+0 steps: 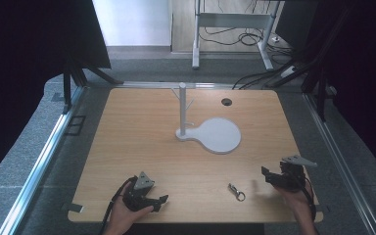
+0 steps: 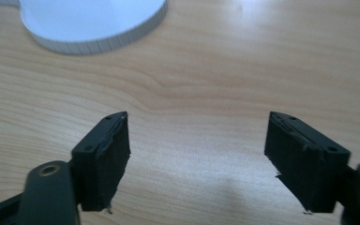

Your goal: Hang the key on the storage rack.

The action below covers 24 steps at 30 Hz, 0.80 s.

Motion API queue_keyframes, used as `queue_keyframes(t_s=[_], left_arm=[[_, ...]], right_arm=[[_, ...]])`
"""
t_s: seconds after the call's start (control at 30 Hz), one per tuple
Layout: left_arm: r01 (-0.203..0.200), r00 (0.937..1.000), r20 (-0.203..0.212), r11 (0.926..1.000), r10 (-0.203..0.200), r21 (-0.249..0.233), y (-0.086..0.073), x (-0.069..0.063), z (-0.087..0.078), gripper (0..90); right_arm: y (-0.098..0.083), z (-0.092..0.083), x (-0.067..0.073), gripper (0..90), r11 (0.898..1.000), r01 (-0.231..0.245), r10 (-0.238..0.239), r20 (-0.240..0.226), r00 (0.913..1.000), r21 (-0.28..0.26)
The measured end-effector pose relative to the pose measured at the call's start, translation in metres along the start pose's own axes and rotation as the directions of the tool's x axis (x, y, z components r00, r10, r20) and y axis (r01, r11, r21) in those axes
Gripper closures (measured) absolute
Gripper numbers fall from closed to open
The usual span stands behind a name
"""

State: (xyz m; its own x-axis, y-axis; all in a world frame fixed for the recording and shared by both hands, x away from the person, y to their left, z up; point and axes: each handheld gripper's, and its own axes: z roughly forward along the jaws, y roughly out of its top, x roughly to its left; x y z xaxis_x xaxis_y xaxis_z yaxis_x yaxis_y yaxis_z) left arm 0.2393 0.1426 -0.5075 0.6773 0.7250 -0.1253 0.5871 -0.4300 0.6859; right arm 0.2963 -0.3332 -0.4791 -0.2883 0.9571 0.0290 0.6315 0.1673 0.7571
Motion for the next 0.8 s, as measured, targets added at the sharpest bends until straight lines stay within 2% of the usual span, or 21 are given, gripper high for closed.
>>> queue_keyframes(t_s=[0.13,0.27,0.47,0.6,0.63,0.77,0.8], left_arm=[[0.007,0.9999,-0.008,1.0000,-0.007,-0.006,-0.001,0.003,-0.002,25.3],[0.013,0.9999,-0.010,0.9998,-0.013,-0.015,0.001,0.007,-0.002,25.5],[0.010,0.9998,-0.016,0.9997,-0.011,-0.021,0.002,0.007,-0.002,25.6],[0.011,0.9999,-0.009,0.9993,-0.011,-0.037,0.003,0.006,-0.005,26.0],[0.013,0.9999,-0.007,0.9987,-0.013,-0.049,0.004,0.005,-0.006,25.9],[0.010,0.9997,0.021,0.9987,-0.009,-0.050,0.006,0.001,-0.008,26.0],[0.016,0.9994,0.032,0.9984,-0.014,-0.053,0.006,0.000,-0.009,25.9]], right_arm=[[0.000,-0.006,-0.002,24.6,0.999,0.012,-0.012,-0.004,0.9999,-0.030],[-0.003,-0.008,-0.003,27.4,1.000,0.013,-0.013,0.006,0.9999,-0.020],[-0.002,-0.014,-0.002,29.8,0.999,0.011,-0.012,-0.023,0.9997,-0.034],[0.002,-0.017,0.001,31.3,0.999,0.023,-0.025,-0.046,0.9986,-0.039],[0.002,-0.017,0.003,33.1,0.999,0.036,-0.037,-0.057,0.9977,-0.026],[0.000,-0.021,0.004,36.1,0.998,0.055,-0.056,-0.080,0.9952,-0.019],[-0.001,-0.024,0.005,38.0,0.998,0.063,-0.064,-0.098,0.9931,-0.020]])
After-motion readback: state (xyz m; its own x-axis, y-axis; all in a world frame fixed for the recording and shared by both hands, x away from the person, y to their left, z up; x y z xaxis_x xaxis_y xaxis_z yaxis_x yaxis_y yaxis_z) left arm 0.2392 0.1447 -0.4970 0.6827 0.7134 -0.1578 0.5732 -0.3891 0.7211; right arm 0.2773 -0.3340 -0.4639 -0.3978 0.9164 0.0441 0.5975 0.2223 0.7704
